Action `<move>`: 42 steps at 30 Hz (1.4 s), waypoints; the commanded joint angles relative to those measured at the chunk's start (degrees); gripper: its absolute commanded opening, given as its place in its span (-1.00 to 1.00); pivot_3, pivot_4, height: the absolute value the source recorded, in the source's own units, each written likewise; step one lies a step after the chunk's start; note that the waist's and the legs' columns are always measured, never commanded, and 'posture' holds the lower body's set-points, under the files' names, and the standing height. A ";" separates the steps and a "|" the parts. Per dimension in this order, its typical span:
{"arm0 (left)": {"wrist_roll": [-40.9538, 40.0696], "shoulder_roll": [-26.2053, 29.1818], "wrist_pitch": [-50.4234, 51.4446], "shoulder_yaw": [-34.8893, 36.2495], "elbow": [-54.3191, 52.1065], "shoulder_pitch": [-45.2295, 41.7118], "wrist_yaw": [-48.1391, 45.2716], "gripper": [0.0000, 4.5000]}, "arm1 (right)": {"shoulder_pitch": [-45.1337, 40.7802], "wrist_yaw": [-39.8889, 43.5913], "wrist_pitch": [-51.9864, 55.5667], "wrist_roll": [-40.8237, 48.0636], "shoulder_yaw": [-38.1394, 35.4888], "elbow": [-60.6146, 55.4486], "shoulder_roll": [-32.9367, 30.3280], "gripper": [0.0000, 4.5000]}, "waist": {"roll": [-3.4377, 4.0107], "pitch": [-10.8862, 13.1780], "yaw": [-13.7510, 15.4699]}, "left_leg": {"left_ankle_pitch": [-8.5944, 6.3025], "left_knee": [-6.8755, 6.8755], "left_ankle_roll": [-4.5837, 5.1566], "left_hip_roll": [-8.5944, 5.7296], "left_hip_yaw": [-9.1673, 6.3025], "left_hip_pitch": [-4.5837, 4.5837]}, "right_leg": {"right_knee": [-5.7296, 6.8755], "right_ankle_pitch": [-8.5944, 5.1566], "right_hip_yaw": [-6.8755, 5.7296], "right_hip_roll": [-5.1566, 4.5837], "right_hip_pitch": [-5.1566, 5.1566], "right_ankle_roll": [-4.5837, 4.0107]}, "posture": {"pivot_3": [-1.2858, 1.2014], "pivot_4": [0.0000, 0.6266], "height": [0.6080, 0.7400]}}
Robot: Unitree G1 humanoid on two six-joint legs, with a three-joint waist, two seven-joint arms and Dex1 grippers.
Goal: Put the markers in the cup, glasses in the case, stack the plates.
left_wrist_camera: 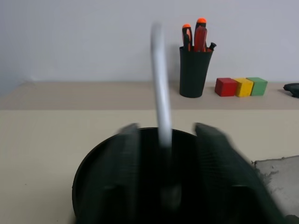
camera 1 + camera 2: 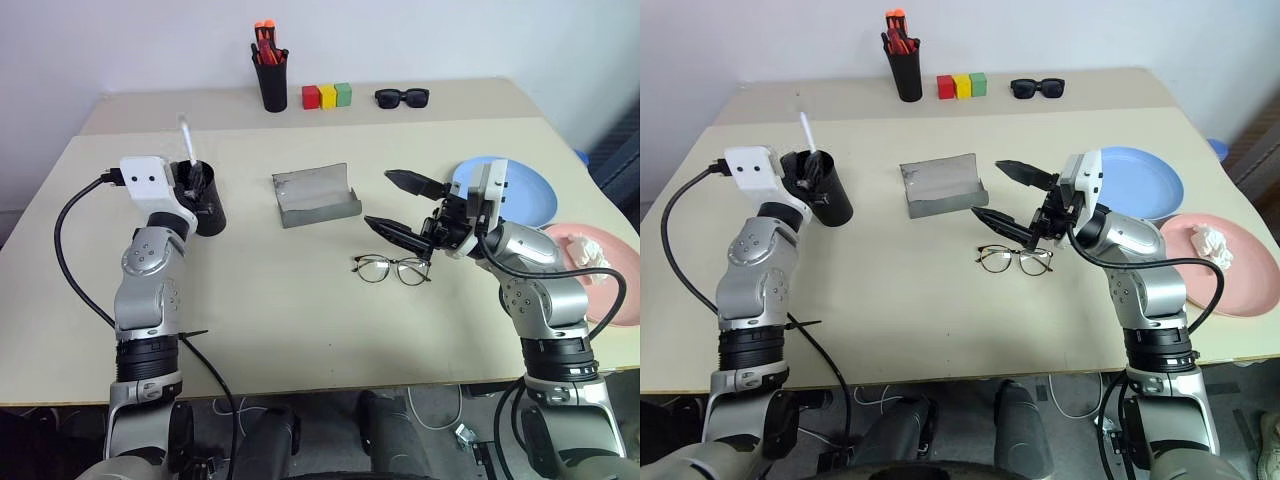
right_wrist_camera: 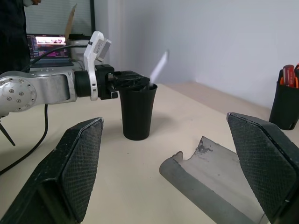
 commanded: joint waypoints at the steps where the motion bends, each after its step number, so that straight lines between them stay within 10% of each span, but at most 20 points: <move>1: 0.31 0.48 -2.01 0.65 -1.74 -0.21 0.39 0.76 | -0.51 0.00 -1.17 0.18 -0.17 -1.42 0.40 0.93 | 0.00 0.00 0.01 | 0.00 0.00 0.00 0.00 0.00 0.00 | 0.00 0.00 0.00 0.00 0.00 0.00 | 0.03 -0.52 1.00; 13: -8.94 1.19 -1.70 -4.17 -6.07 -5.25 -14.79 0.98 | -1.77 -0.03 -1.93 -0.45 -0.55 0.86 0.64 0.93 | 0.00 0.00 0.15 | 0.00 0.02 0.00 0.00 0.01 -0.01 | 0.01 0.00 0.00 0.00 0.01 0.00 | 0.03 -0.52 1.00; 26: 1.82 0.72 0.50 -21.92 39.63 -31.14 -37.83 0.98 | -0.82 -2.59 -4.01 -3.25 -1.82 1.46 0.09 0.93 | 0.01 0.00 -0.38 | 0.03 0.01 -0.02 -0.03 0.02 -0.02 | -0.05 0.00 -0.02 0.02 0.01 0.01 | 0.03 -0.52 1.00; 42: 11.11 -1.19 -7.83 -26.94 58.87 -35.85 -54.00 0.98 | 9.40 -5.52 -4.33 -3.21 -6.44 -4.33 -5.02 0.93 | 0.01 0.01 -0.28 | -0.07 0.03 0.15 -0.03 0.06 -0.05 | 0.01 0.02 0.00 0.00 -0.02 0.06 | 0.03 -0.52 1.00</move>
